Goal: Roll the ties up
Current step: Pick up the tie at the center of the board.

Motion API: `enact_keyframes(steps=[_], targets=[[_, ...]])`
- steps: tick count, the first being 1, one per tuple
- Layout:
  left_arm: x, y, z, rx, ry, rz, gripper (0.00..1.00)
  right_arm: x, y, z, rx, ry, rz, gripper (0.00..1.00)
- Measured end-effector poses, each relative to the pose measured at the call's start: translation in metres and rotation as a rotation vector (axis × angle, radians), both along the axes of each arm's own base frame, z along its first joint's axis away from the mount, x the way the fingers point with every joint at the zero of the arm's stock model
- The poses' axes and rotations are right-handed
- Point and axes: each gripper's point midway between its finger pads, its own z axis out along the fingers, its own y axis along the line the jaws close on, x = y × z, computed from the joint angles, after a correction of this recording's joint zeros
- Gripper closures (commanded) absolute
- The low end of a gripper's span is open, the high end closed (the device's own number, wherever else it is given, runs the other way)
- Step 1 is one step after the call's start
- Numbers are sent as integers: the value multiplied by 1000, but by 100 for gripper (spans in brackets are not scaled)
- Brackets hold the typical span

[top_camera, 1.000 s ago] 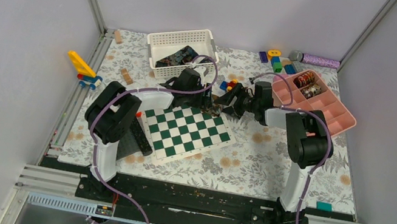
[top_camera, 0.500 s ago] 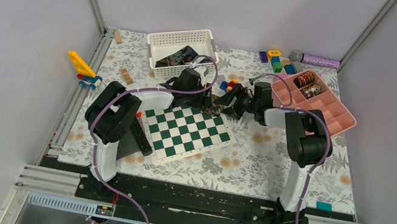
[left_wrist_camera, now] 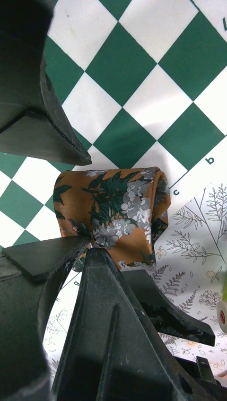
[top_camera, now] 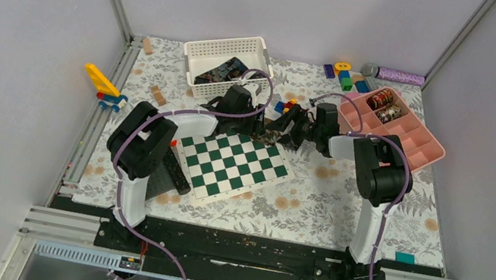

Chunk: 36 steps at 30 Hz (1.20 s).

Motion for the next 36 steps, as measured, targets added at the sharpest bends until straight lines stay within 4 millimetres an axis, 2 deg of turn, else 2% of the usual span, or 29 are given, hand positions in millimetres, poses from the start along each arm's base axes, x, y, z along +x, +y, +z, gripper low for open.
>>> enact_keyframes(steps=[6, 12, 23, 26, 32, 36], targets=[[0, -1, -1, -2, 2, -3, 43, 2, 2, 1, 16, -2, -8, 25], [0, -1, 0, -2, 2, -3, 43, 4, 4, 3, 25, -10, -11, 19], [0, -1, 0, -2, 2, -2, 43, 7, 8, -1, 43, 0, -11, 19], [1, -1, 0, -1, 1, -2, 43, 8, 9, 0, 52, -2, -8, 25], [0, -1, -1, -1, 3, -2, 43, 9, 10, -5, 44, 1, -15, 47], [0, 0, -1, 0, 4, -2, 40, 9, 11, -5, 41, 0, -18, 53]])
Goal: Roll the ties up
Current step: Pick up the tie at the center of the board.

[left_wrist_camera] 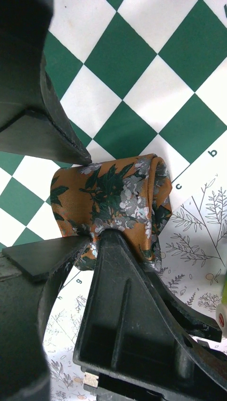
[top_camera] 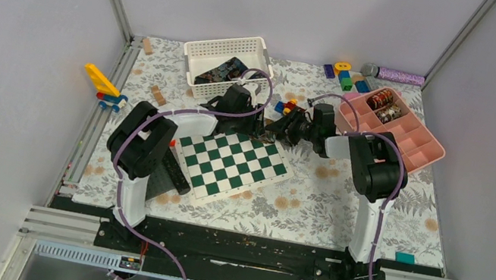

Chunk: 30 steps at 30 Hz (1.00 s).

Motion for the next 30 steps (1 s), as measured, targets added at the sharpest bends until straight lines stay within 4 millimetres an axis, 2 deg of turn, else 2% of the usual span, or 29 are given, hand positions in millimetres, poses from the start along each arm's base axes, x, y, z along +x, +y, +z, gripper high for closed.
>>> enact_keyframes(steps=[7, 11, 19, 22, 25, 30], targets=[[-1, 2, 1, 5, 5, 5, 29, 0, 0, 0, -3, -5, 3, 55], [-4, 3, 14, -12, -2, 12, 27, -2, 3, 2, -7, -15, 15, 58], [-7, 4, 78, -94, -101, 24, 26, -11, 3, 21, -38, -34, 38, 66], [-7, 6, 92, -111, -126, 29, 26, -11, 2, 32, -46, -50, 29, 67], [-5, 10, 94, -112, -130, 37, 25, -10, 0, 37, -44, -52, 22, 67], [-2, 15, 93, -107, -124, 50, 25, -22, -15, 31, -42, 3, -20, 67]])
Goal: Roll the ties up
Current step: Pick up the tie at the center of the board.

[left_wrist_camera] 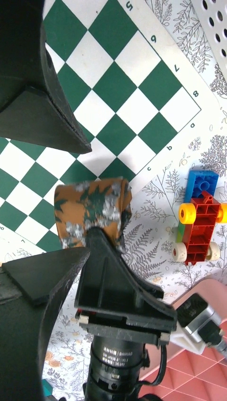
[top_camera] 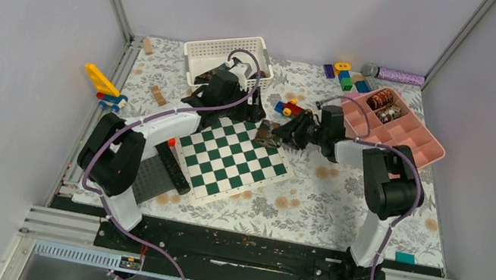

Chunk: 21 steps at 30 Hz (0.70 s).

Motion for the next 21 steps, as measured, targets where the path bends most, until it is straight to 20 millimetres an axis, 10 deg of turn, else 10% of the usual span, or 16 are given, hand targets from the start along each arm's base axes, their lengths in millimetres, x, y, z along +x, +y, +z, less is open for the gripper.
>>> enact_keyframes(steps=[7, 21], targets=[[4, 4, 0, -12, 9, 28, 25, -3, -54, 21, 18, 27, -150, 64], [40, -46, 4, -68, 7, -20, 25, 8, -172, 184, 37, -236, -481, 61]])
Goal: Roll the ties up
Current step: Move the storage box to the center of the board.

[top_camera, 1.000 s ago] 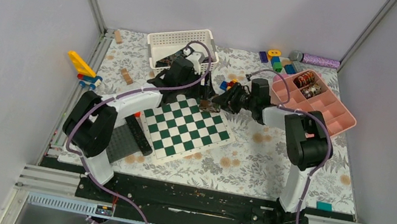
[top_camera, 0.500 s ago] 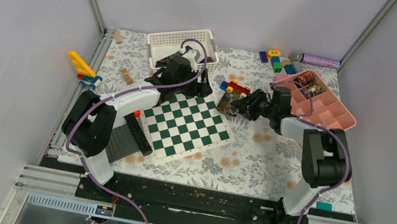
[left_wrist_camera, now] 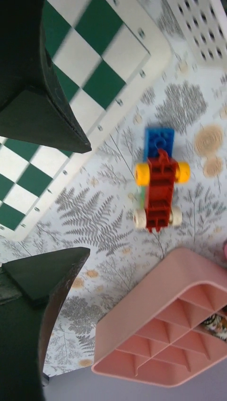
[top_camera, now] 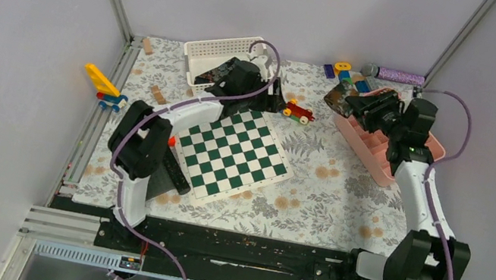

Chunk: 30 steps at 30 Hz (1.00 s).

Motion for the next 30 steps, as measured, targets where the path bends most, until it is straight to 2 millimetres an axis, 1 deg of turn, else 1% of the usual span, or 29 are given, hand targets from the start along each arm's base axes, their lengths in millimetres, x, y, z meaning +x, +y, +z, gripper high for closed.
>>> enact_keyframes(steps=[2, 5, 6, 8, 12, 14, 16, 18, 22, 24, 27, 30], targets=[[2, -19, 1, -8, -9, -32, 25, -1, -10, 18, 1, -31, -33, 61], [-1, -53, 1, -19, -31, -91, 25, 0, -22, 35, 11, -51, -71, 61], [-2, -67, 1, -23, -44, -115, 26, 2, -29, 43, 23, -55, -90, 61], [-6, -93, 1, -29, -72, -159, 26, 3, -33, 48, 33, -56, -103, 61], [-17, -147, 5, -53, -153, -250, 26, 6, -47, 64, 60, -68, -146, 61], [-19, -169, 10, -66, -200, -287, 27, 7, -52, 70, 69, -76, -164, 60], [-28, -195, 17, -80, -250, -335, 27, 8, -57, 75, 78, -82, -176, 60], [-32, -213, 23, -84, -300, -367, 28, 9, -61, 79, 85, -87, -185, 60], [-31, -249, 40, -101, -411, -412, 30, 6, -64, 85, 96, -96, -191, 60], [-30, -259, 43, -113, -439, -420, 30, 4, -66, 88, 97, -104, -198, 60], [-25, -265, 39, -136, -466, -414, 31, 2, -70, 91, 99, -111, -204, 60], [-19, -270, 27, -162, -480, -395, 31, 1, -71, 92, 106, -109, -199, 60]])
